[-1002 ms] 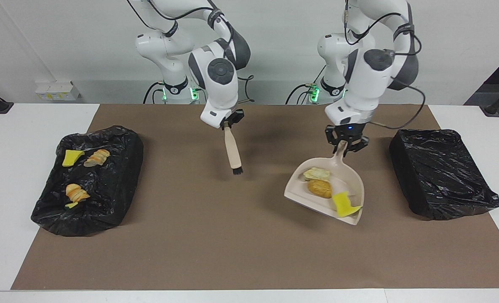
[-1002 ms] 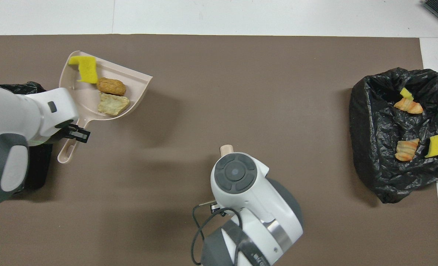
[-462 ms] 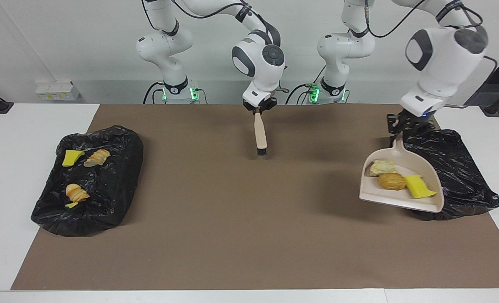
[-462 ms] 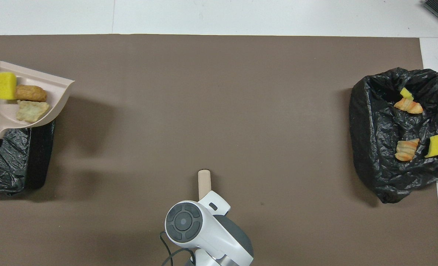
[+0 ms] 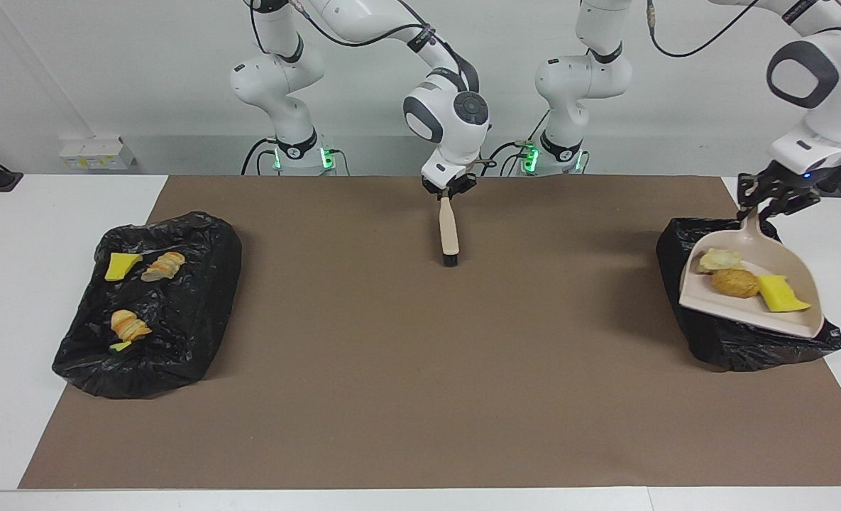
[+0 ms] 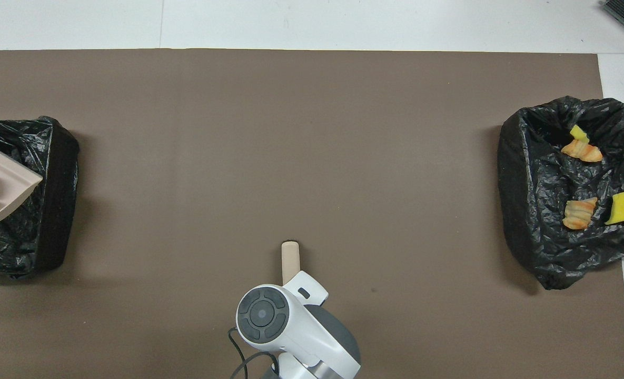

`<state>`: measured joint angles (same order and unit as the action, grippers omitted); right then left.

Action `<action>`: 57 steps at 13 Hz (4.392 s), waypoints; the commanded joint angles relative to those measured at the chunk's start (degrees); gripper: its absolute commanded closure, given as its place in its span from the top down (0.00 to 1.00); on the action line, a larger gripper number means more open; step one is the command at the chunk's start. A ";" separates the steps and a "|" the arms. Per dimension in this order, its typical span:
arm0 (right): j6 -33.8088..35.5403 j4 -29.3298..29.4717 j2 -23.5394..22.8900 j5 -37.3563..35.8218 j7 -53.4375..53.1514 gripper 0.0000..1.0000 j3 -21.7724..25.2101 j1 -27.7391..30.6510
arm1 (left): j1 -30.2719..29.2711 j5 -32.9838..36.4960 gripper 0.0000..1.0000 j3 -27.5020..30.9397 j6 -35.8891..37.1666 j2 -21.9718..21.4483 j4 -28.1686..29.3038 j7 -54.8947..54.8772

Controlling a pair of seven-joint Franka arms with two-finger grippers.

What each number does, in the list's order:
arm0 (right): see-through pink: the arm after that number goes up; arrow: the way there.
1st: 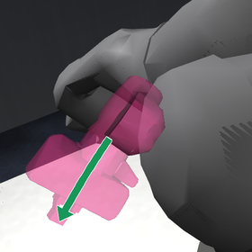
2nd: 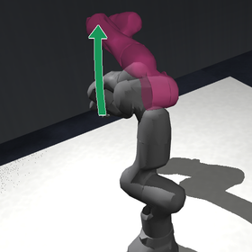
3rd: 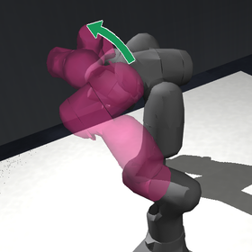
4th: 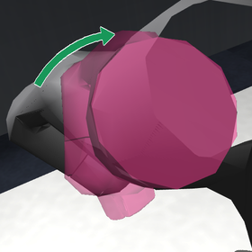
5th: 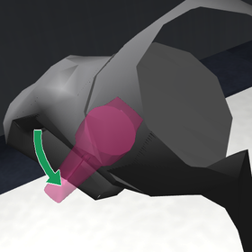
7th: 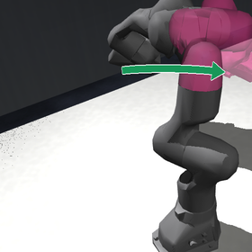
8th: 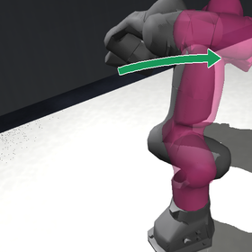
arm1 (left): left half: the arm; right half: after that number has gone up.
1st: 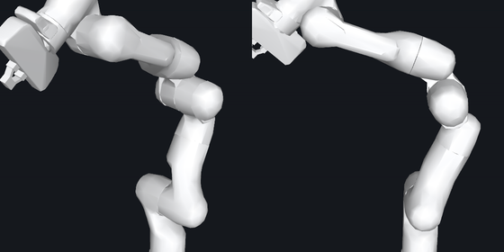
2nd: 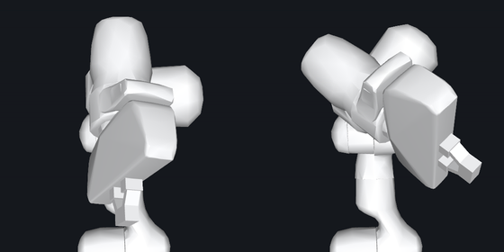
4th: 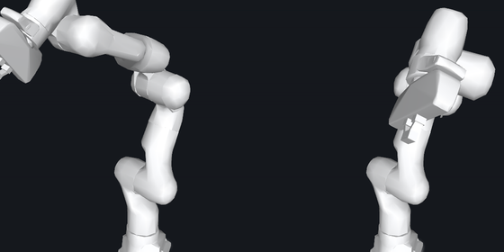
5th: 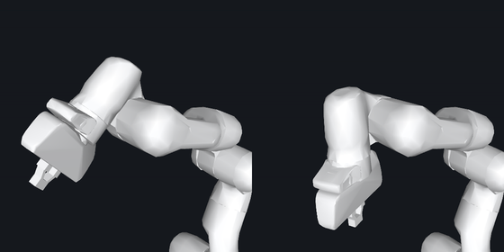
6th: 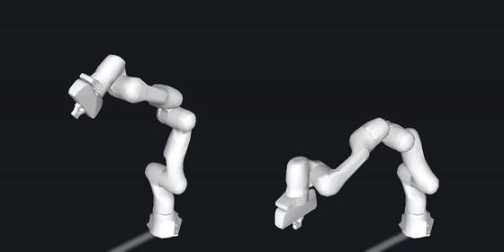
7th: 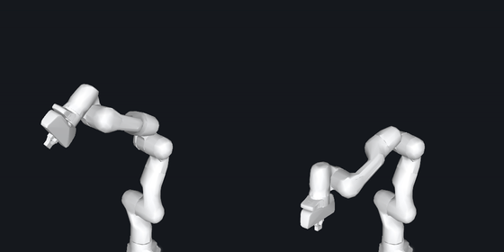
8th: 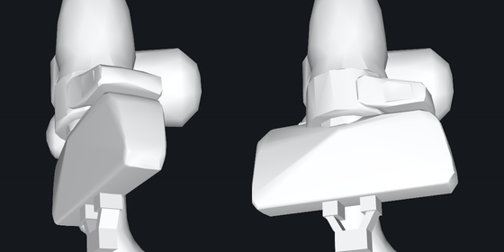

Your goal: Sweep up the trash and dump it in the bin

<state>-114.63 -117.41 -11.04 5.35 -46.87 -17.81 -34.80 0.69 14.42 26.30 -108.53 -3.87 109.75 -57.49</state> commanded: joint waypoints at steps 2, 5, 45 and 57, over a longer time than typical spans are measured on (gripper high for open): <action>7.21 5.51 1.54 -0.52 0.29 1.00 0.14 1.31 | 0.89 14.46 0.00 -0.28 0.42 0.44 -0.68 -3.23; 9.41 7.55 6.53 0.44 4.31 1.00 0.14 5.61 | 2.11 23.17 0.00 -1.07 2.26 0.53 -0.76 -6.04; 34.38 28.91 13.85 -5.44 43.35 1.00 16.32 36.12 | 5.19 -14.94 0.00 -51.58 -6.93 9.29 -5.33 83.55; 34.38 28.91 13.85 -5.44 43.35 1.00 16.32 36.12 | 8.35 -7.91 0.00 -61.63 -24.18 22.23 0.73 102.66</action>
<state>-80.16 -87.18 1.61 -1.13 -3.96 -1.47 0.95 8.16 5.48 -35.49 -131.02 18.73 109.05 42.99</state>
